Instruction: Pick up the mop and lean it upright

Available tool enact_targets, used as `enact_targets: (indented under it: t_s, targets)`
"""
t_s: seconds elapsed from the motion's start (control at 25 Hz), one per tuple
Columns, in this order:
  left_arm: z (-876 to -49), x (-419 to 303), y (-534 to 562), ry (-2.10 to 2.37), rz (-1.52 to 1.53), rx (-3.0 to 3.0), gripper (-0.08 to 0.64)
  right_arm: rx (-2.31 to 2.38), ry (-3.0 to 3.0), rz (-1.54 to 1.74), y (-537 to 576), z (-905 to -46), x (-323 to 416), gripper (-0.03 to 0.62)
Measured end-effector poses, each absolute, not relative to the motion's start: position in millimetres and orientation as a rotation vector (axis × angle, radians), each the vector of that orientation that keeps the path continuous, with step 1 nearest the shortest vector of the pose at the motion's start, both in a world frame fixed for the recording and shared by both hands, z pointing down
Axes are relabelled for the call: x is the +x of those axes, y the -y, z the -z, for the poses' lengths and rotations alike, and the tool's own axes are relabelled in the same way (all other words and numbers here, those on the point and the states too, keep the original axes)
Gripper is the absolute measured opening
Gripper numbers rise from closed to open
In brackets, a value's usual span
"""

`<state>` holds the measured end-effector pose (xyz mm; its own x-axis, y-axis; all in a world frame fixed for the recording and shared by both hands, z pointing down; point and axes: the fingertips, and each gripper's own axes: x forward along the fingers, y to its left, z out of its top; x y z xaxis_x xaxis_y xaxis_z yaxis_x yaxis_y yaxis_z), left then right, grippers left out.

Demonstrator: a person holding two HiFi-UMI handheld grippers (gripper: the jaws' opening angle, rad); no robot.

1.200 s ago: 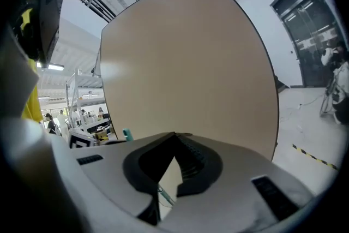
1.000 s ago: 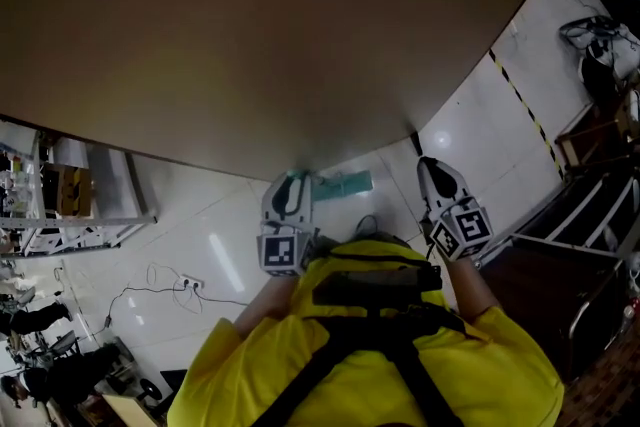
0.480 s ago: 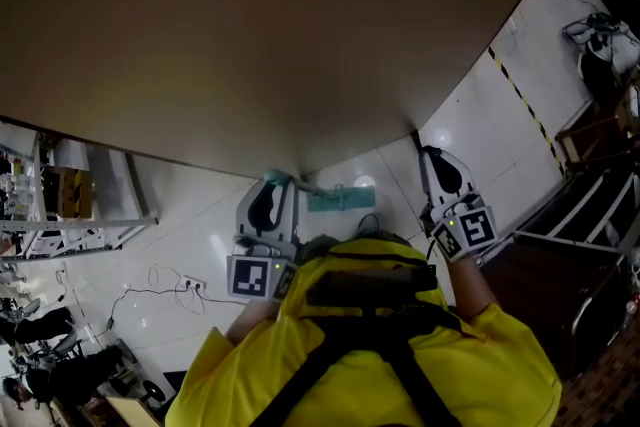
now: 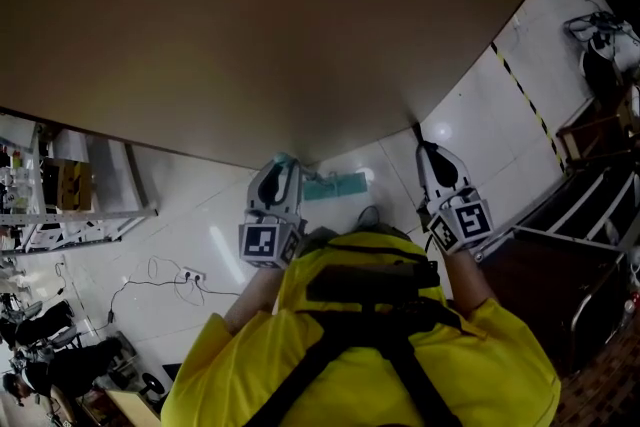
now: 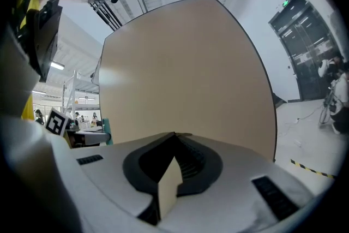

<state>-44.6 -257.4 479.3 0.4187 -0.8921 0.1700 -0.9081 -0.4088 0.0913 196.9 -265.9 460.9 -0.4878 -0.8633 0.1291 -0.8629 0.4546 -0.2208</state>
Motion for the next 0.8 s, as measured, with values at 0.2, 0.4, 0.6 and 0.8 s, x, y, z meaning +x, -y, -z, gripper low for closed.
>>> enact_targets:
  t_s: [0.2, 0.4, 0.6, 0.8]
  targets:
    - [-537, -51, 277, 1.598, -0.105, 2.431, 0.1, -1.592, -2.7, 0.438, 266, -473, 189, 0.006]
    - [-578, -53, 296, 1.616, -0.159, 2.35, 0.103, -1.601, -2.726, 0.462, 266, -485, 190, 0.006]
    - [-599, -52, 316, 1.615, -0.16, 2.368, 0.103, -1.614, -2.732, 0.479, 269, -494, 190, 0.006]
    - [-611, -51, 357, 1.645, -0.159, 2.337, 0.103, -1.608, -2.759, 0.513, 269, -508, 187, 0.006]
